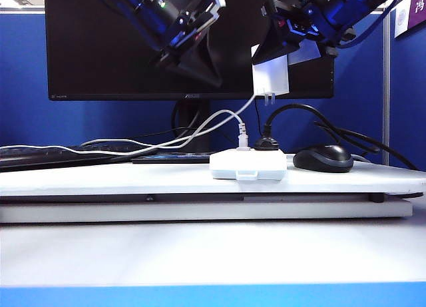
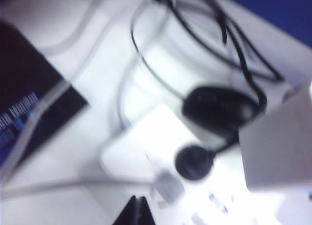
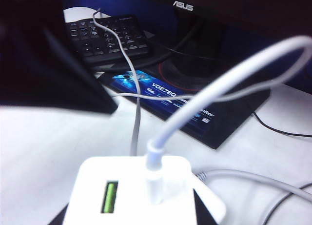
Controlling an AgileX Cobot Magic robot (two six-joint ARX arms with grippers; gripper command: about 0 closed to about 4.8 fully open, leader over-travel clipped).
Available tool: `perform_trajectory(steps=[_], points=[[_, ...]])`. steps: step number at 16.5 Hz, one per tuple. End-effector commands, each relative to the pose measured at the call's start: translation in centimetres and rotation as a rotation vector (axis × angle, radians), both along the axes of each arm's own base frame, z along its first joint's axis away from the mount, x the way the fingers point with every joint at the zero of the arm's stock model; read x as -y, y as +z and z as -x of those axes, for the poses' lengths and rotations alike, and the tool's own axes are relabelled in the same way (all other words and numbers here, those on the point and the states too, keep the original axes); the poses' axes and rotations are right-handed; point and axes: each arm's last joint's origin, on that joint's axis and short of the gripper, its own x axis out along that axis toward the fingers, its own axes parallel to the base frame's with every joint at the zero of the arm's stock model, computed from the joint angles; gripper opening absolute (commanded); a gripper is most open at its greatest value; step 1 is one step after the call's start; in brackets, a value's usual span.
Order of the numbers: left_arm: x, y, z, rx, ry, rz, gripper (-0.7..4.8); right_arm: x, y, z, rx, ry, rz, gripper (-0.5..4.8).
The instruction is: Unplug the white charger from the socket, then place it next to the socket.
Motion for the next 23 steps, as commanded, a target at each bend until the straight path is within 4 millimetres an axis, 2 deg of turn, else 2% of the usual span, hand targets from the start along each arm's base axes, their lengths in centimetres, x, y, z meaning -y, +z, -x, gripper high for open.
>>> perform_trajectory(steps=[1, 4, 10, 15, 18, 19, 23], points=[[-0.3, 1.0, 0.5, 0.014, 0.009, -0.002, -0.05, -0.1, 0.7, 0.2, 0.014, 0.056, -0.060, 0.08], [-1.1, 3.3, 1.4, 0.109, 0.079, -0.014, -0.05, -0.3, 0.8, 0.3, -0.019, 0.116, -0.121, 0.08], [-3.6, 10.4, 5.4, 0.343, 0.201, 0.055, -0.05, -0.9, 0.8, -0.1, -0.055, 0.153, -0.221, 0.08], [-6.1, 16.1, 9.5, 0.548, 0.309, 0.173, -0.05, -3.3, 0.3, 0.1, -0.060, 0.213, -0.270, 0.08], [-7.4, 18.1, 11.7, 0.617, 0.349, 0.207, -0.05, -5.0, -0.4, 0.3, -0.117, 0.239, -0.290, 0.08], [-7.9, 18.6, 12.6, 0.628, 0.358, 0.212, -0.05, -6.1, -1.1, 0.0, -0.142, 0.225, -0.291, 0.08], [-8.5, 18.7, 13.8, 0.589, 0.354, 0.181, -0.05, -8.2, -3.0, -2.0, -0.230, 0.192, -0.296, 0.08]])
